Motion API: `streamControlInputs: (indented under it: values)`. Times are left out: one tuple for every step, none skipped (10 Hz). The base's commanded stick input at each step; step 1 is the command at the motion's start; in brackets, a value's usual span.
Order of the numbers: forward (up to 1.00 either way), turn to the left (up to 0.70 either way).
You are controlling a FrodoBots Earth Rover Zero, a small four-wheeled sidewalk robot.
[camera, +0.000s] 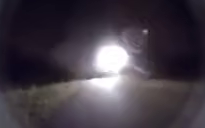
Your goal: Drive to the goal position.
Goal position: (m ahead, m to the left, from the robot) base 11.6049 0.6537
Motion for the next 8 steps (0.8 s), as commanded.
streamControlInputs:
  values:
    - [1.00,0.05]
    - [1.00,0.05]
    - [1.00,0.05]
    - [1.00,0.05]
    - [1.00,0.05]
    - [1.00,0.04]
    - [1.00,0.04]
    - [1.00,0.04]
